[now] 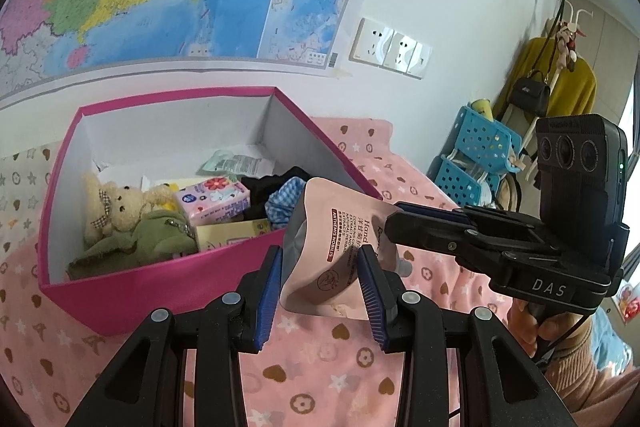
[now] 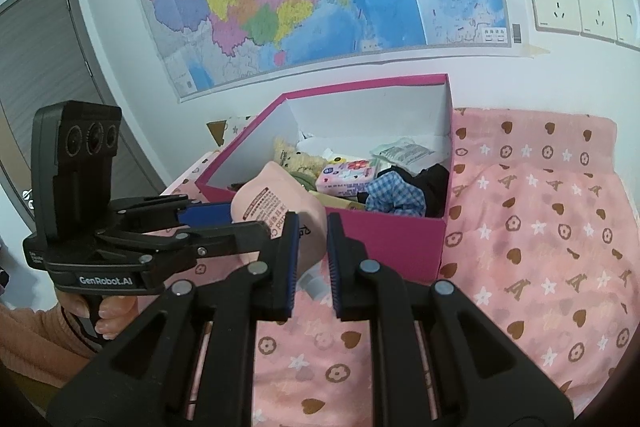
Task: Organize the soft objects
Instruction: 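Lift the hand cream pouch and carry it over the pink box, then lower the pouch into the box and open the right gripper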
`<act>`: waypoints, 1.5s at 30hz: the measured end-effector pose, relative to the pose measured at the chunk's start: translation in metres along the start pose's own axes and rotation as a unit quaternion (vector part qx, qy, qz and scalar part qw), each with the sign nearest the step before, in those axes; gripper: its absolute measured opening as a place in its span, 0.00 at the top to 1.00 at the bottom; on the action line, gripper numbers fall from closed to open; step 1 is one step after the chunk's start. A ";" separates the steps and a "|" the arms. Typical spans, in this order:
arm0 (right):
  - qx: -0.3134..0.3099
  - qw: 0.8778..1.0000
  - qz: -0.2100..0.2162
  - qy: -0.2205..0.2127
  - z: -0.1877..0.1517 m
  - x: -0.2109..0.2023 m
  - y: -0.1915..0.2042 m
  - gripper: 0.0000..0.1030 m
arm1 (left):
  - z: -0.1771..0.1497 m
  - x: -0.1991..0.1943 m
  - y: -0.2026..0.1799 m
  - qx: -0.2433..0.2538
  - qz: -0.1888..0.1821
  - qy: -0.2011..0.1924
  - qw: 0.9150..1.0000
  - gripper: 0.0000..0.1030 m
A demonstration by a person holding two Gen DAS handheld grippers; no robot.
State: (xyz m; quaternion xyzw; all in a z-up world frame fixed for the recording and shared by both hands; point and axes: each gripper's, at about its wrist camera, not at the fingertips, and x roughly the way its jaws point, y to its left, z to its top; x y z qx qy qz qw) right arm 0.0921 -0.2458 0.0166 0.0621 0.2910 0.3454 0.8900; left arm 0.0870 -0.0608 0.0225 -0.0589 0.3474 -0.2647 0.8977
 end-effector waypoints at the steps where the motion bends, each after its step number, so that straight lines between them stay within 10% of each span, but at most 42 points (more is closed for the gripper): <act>1: 0.000 1.000 0.000 -0.001 0.001 0.000 -0.001 0.84 | 0.001 0.000 0.000 0.000 0.001 -0.001 1.000 0.63; 45: -0.004 1.000 -0.008 -0.011 0.044 0.021 -0.029 0.84 | 0.040 0.034 0.019 -0.011 0.001 0.003 1.000 0.63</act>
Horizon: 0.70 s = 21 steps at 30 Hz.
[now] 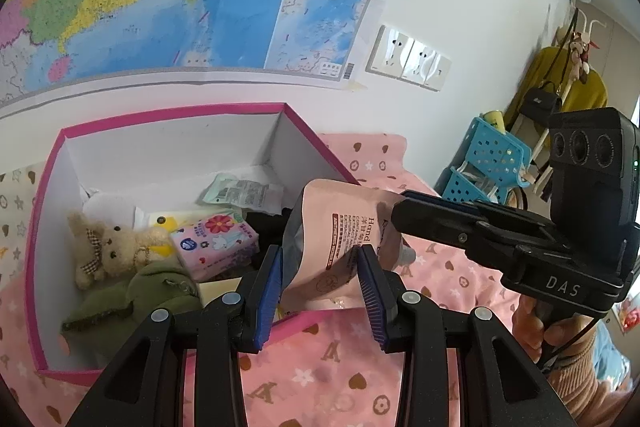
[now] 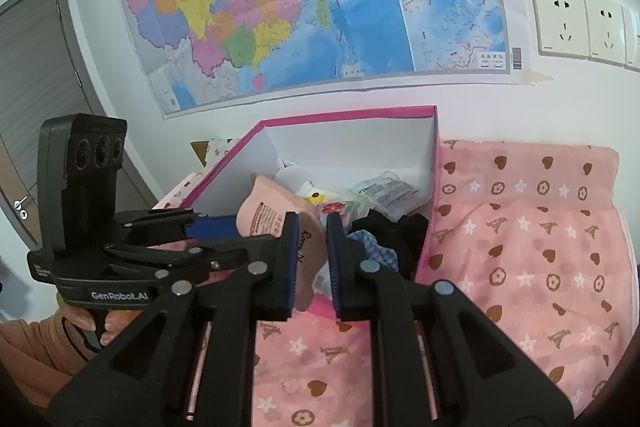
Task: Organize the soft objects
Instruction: 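Lower the pouch into the box and open the right gripper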
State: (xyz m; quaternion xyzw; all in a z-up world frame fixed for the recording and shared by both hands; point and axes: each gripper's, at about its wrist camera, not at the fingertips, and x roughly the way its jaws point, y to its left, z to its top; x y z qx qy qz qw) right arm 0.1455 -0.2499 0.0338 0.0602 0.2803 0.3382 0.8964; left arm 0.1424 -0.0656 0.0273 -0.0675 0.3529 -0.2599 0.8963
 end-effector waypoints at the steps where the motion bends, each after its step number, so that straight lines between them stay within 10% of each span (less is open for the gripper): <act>1: -0.001 1.000 -0.001 0.000 0.002 0.001 0.000 0.84 | 0.001 0.001 0.000 -0.001 0.000 0.000 1.000 0.63; 21: 0.003 1.000 -0.008 0.001 0.013 0.013 -0.009 0.84 | 0.012 0.013 0.009 -0.010 0.007 0.003 1.000 0.63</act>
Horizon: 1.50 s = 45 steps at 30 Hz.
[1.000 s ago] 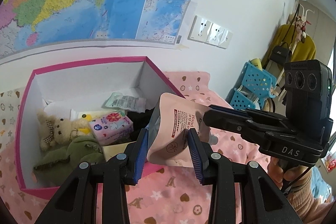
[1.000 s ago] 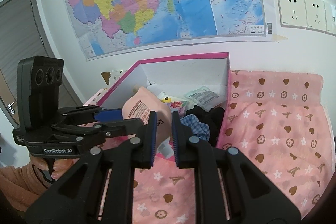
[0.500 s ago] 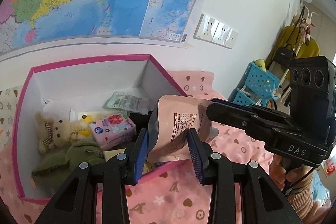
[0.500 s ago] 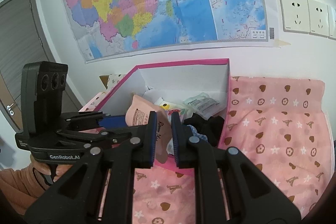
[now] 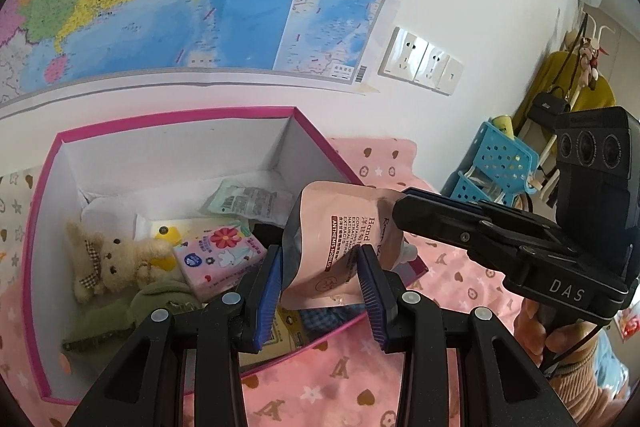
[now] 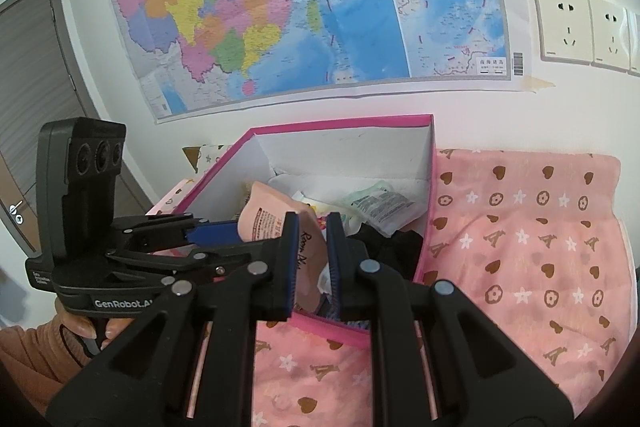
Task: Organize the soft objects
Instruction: 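Lower the pouch into the box and open the right gripper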
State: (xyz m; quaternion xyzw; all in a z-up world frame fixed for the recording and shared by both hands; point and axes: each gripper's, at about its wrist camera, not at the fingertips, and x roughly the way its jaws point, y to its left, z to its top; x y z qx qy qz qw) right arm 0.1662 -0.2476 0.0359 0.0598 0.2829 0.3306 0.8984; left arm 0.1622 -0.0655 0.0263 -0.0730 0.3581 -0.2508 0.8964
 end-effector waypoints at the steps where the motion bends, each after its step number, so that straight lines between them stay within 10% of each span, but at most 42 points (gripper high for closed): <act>1: 0.000 1.000 -0.001 0.000 0.000 0.001 0.000 0.84 | 0.000 0.000 0.001 0.000 0.000 0.000 1.000 0.63; 45: 0.008 0.998 -0.031 0.058 -0.017 0.043 -0.009 0.84 | -0.007 0.035 0.025 -0.021 0.020 0.053 0.998 0.62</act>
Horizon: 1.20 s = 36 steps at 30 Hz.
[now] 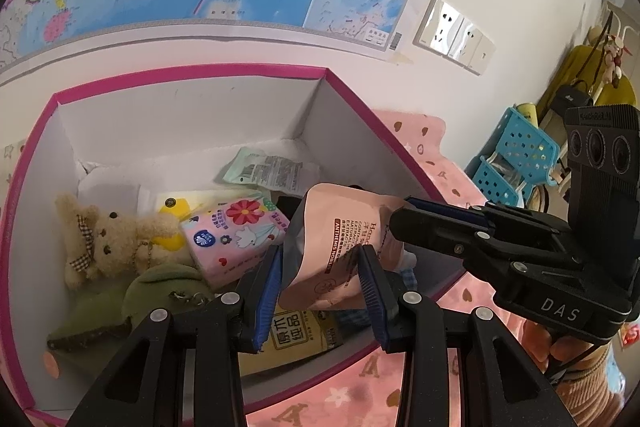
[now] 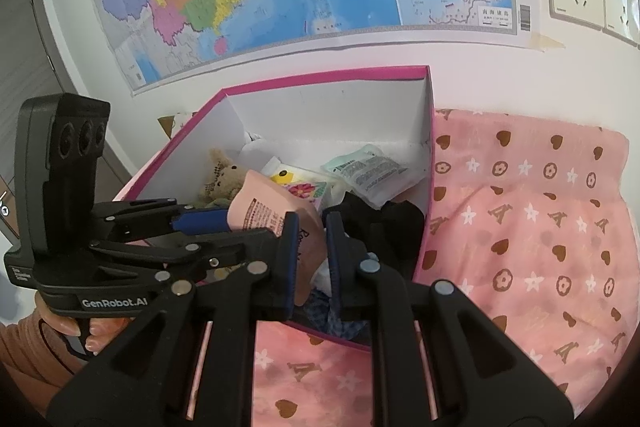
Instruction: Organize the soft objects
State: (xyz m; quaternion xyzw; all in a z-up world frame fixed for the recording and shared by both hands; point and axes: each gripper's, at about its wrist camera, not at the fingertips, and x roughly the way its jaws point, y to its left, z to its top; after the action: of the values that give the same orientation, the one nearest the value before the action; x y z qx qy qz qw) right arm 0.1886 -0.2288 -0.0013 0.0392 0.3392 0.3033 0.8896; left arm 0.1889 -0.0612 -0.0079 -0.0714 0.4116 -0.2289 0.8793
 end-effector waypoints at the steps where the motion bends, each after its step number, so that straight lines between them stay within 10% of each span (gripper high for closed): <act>1: 0.000 1.000 -0.001 0.001 0.000 0.001 0.000 0.84 | 0.000 0.000 0.000 0.000 0.001 0.001 1.000 0.62; 9: 0.006 1.000 -0.009 -0.004 -0.002 0.000 0.001 0.80 | -0.001 -0.001 0.007 -0.010 0.025 -0.004 1.000 0.60; 16: 0.000 0.999 -0.015 -0.034 -0.011 -0.021 0.012 0.61 | -0.010 -0.031 0.010 -0.016 0.047 -0.055 0.997 0.24; 20: -0.020 0.997 -0.022 -0.067 -0.026 -0.044 0.027 0.33 | -0.027 -0.061 0.004 -0.006 0.075 -0.100 0.992 0.02; 24: -0.035 0.995 -0.031 -0.085 -0.051 -0.059 0.044 0.09 | -0.055 -0.088 -0.005 0.004 0.119 -0.139 0.983 0.00; 36: -0.047 0.996 -0.054 -0.059 -0.103 -0.061 0.076 0.07 | -0.108 -0.123 0.007 -0.038 0.176 -0.143 0.973 0.00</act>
State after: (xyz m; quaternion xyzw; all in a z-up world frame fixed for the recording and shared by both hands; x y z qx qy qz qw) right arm 0.0492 -0.2152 -0.0244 -0.0029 0.2736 0.2676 0.9239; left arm 0.0416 0.0085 0.0049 -0.0628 0.2957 -0.0422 0.9523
